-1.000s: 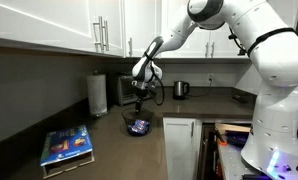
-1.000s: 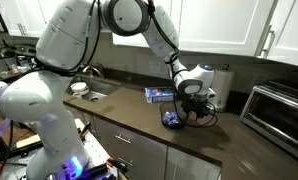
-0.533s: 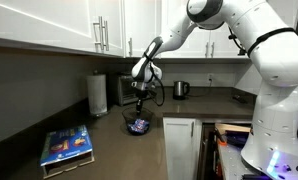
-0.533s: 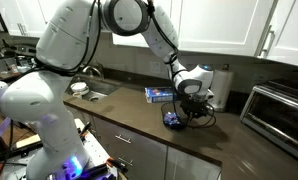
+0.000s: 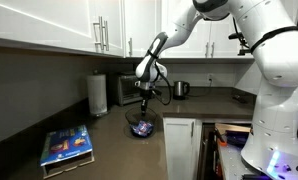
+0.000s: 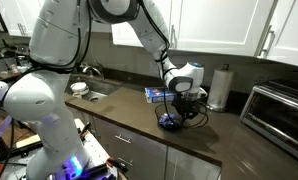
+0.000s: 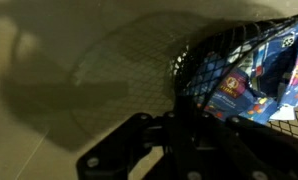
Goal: Pour the contents of the basket onto the counter
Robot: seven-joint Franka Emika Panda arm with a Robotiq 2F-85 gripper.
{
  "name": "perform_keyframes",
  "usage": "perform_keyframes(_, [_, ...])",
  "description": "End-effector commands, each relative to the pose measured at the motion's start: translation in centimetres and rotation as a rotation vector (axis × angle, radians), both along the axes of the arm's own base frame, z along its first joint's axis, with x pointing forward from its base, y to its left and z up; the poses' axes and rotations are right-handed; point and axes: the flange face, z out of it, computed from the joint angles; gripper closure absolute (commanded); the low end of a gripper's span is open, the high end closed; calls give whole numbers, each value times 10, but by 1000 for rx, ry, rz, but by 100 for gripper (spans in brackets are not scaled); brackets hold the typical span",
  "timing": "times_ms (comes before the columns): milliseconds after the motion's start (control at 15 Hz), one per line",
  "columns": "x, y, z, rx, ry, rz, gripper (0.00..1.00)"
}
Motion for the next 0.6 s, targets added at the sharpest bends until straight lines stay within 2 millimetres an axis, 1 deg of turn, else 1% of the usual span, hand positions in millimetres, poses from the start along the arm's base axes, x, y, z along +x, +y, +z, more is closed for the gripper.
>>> perform_keyframes(0, [-32,22,23,-85,-45,-16,95])
perform_keyframes(333, [-48,59,49,-183,-149,-18,95])
perform_keyframes(400, [-50,69,54,-200,-171,-14,95])
perform_keyframes(533, [-50,80,67,-242,-218,-3,95])
